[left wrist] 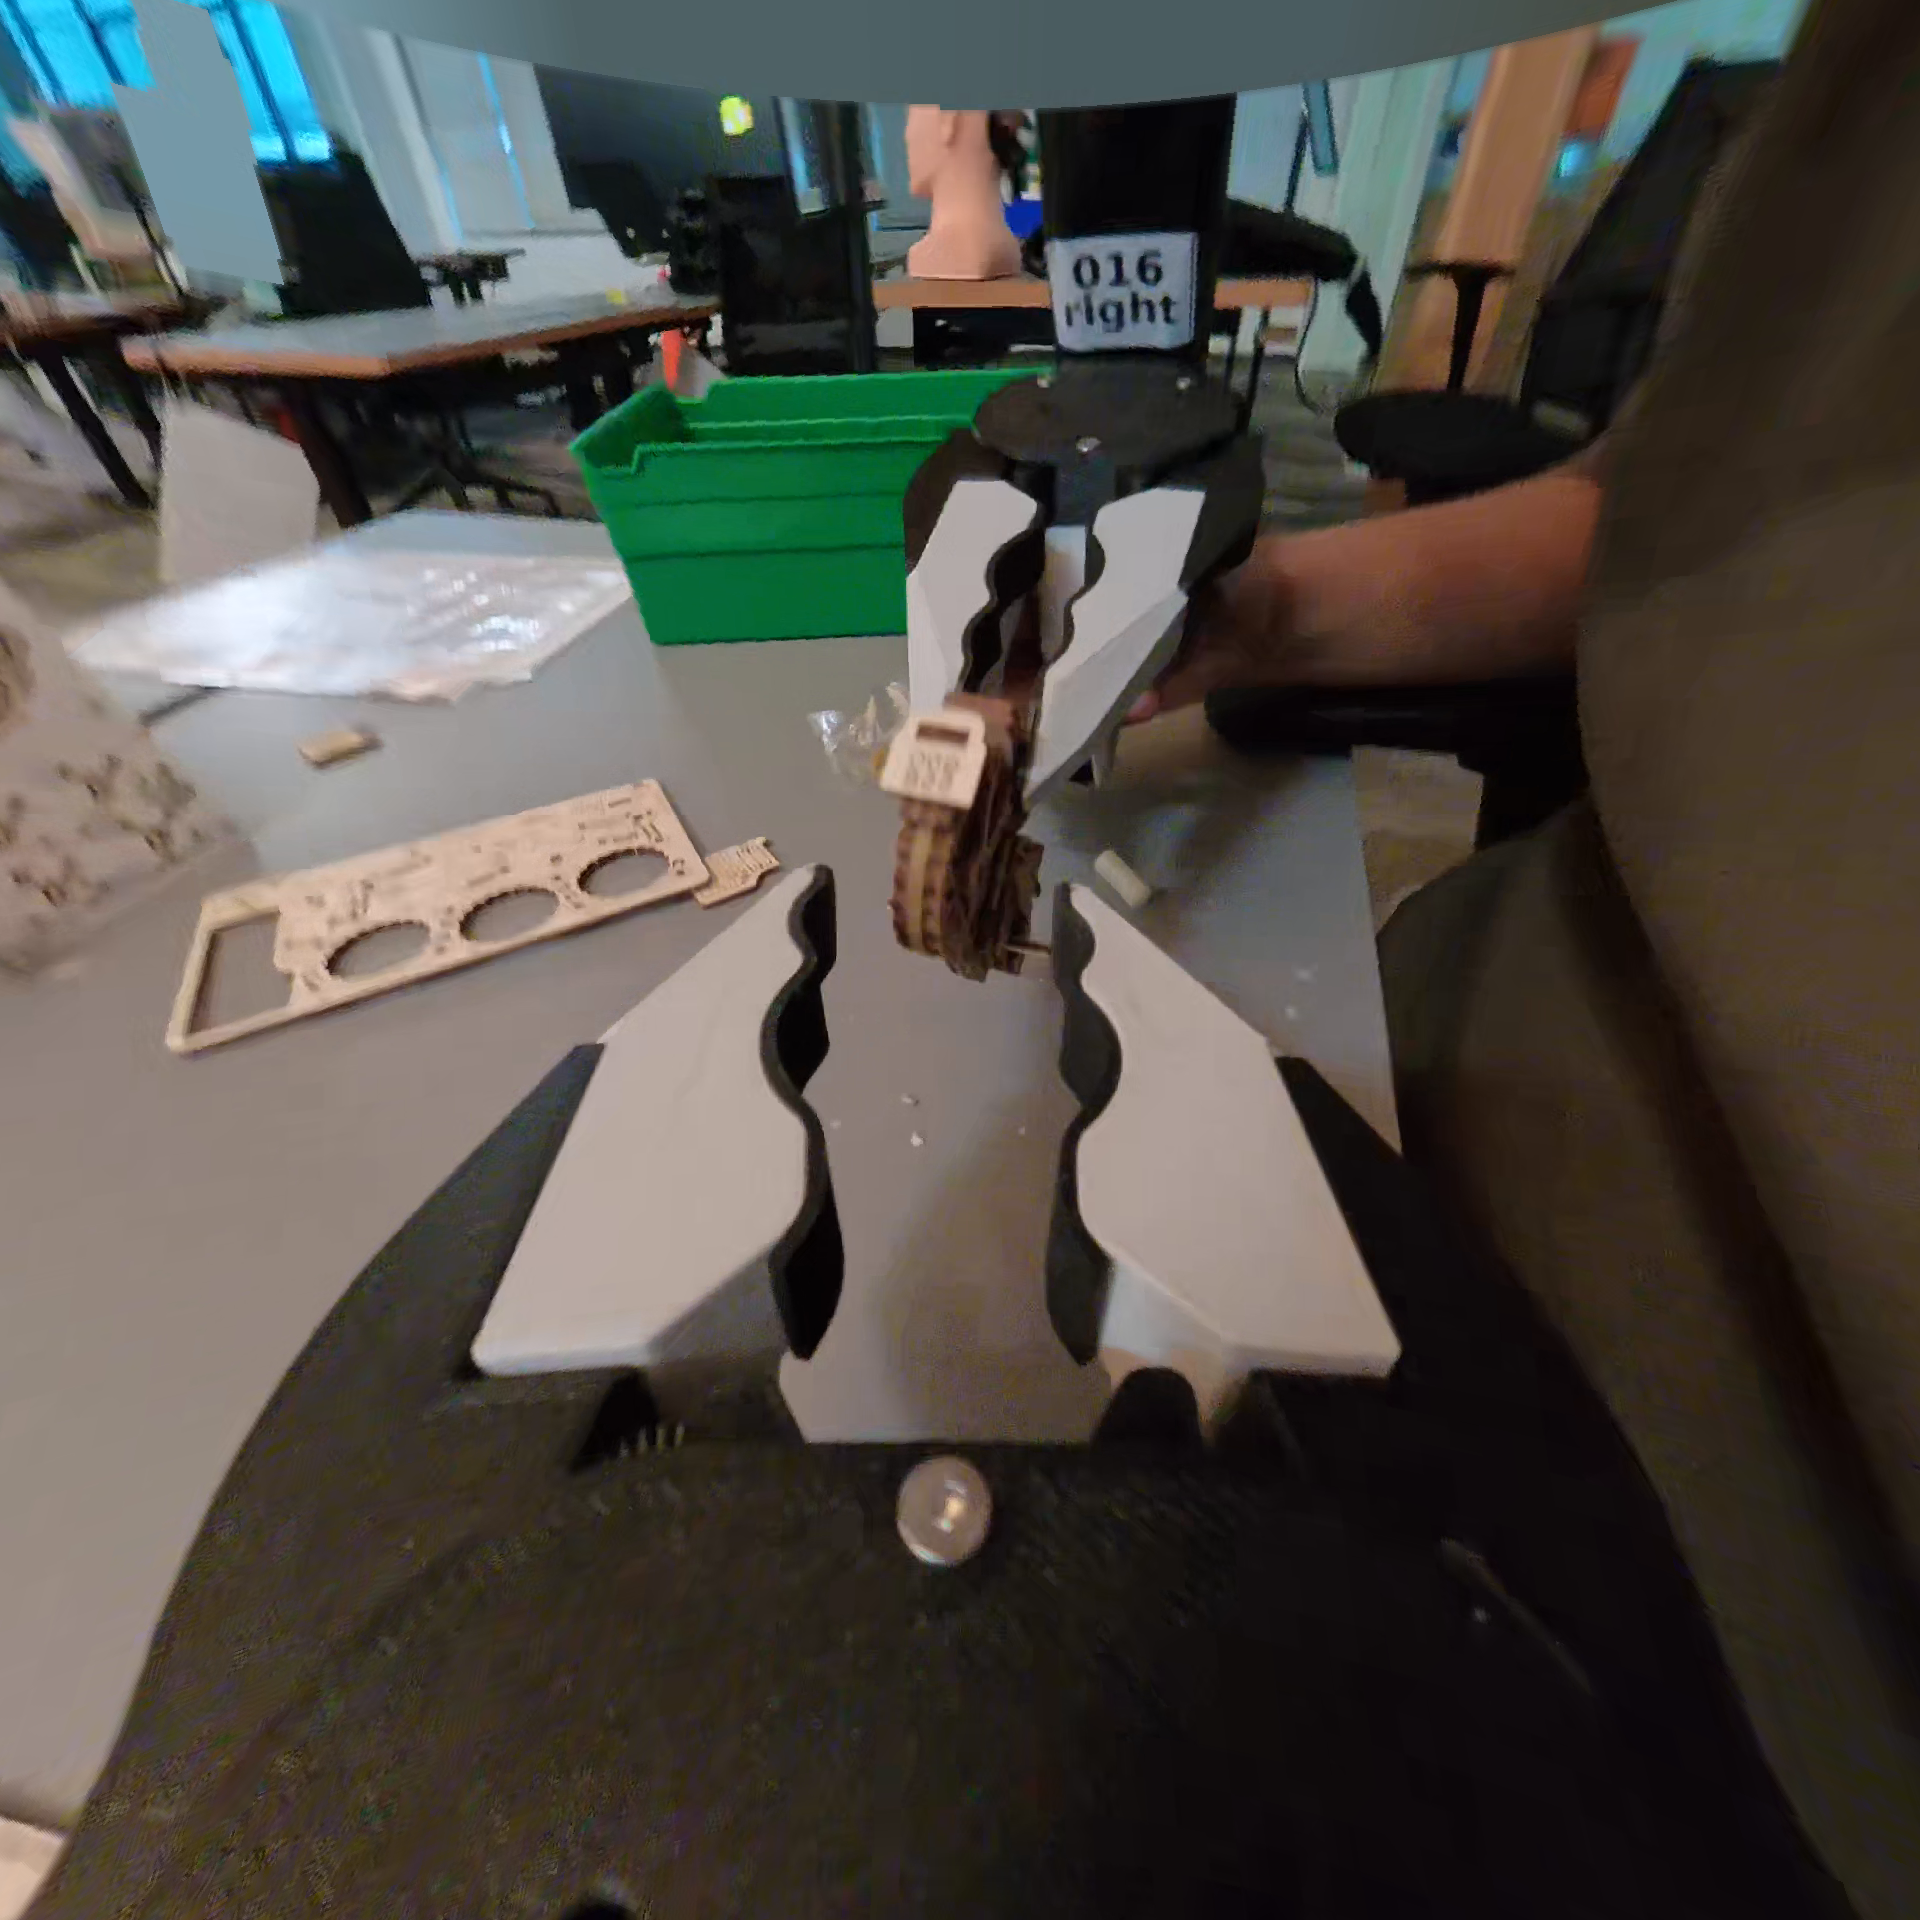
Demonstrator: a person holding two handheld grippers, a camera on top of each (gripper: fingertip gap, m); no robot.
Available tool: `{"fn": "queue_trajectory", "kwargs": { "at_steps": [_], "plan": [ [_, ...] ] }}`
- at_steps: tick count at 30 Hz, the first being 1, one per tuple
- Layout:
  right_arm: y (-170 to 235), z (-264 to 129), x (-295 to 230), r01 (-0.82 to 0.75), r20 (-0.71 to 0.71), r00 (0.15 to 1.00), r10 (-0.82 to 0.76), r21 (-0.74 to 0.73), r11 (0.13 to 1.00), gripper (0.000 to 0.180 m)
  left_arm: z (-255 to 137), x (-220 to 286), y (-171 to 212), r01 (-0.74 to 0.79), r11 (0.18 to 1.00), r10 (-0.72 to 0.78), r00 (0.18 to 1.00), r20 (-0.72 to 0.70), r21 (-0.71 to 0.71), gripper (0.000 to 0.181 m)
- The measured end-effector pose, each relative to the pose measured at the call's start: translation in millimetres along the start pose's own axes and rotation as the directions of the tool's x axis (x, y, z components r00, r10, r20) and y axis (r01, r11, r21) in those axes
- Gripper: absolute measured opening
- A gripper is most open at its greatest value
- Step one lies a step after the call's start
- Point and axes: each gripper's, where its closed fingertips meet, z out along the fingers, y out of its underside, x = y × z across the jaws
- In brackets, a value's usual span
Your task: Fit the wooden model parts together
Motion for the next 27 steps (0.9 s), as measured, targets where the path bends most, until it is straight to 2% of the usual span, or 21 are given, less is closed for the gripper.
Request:
{"fn": "queue_trajectory", "kwargs": {
  "at_steps": [2, 5, 8, 10, 14, 19, 24, 27],
  "plan": [
    [-3.0, -3.6, 11.7, -0.203, 0.027, 0.979, 0.202, 0.062, 0.977, 0.013, 1.2, -8.9, 0.4, 0.152, 0.988, -0.152, 0.988, -0.006, 0.014, 0.043],
    [0.3, -6.4, 31.5, -0.465, 0.051, 0.885, 0.462, 0.110, 0.879, 0.013, 2.6, -20.9, 5.2, 0.294, 0.956, -0.294, 0.956, 0.003, 0.007, 0.045],
    [3.7, -9.4, 44.7, -0.583, 0.042, 0.812, 0.583, 0.127, 0.803, 0.013, 0.6, -34.2, 12.8, 0.339, 0.941, -0.339, 0.939, 0.055, -0.005, 0.045],
    [0.4, -10.7, 49.8, -0.638, 0.056, 0.768, 0.638, 0.147, 0.756, 0.013, -0.7, -36.7, 9.7, 0.388, 0.921, -0.389, 0.920, 0.040, 0.025, 0.045],
    [-16.5, -6.8, 45.3, -0.703, 0.152, 0.710, 0.687, 0.191, 0.685, 0.013, -3.1, -32.0, -3.7, 0.535, 0.841, -0.530, 0.845, -0.076, 0.084, 0.045],
    [-29.8, 3.2, 27.0, -0.718, 0.213, 0.696, 0.686, 0.206, 0.664, 0.013, -14.8, -13.7, -29.7, 0.652, 0.750, -0.600, 0.742, -0.300, 0.111, 0.037],
    [-33.1, 3.6, 17.0, -0.721, 0.222, 0.693, 0.686, 0.228, 0.654, 0.013, -21.5, -15.2, -38.7, 0.669, 0.725, -0.606, 0.732, -0.311, 0.160, 0.020],
    [-32.1, 3.4, 13.0, -0.709, 0.210, 0.706, 0.677, 0.225, 0.669, 0.013, -18.3, -13.4, -38.5, 0.673, 0.724, -0.612, 0.727, -0.312, 0.149, 0.019]
  ]
}}
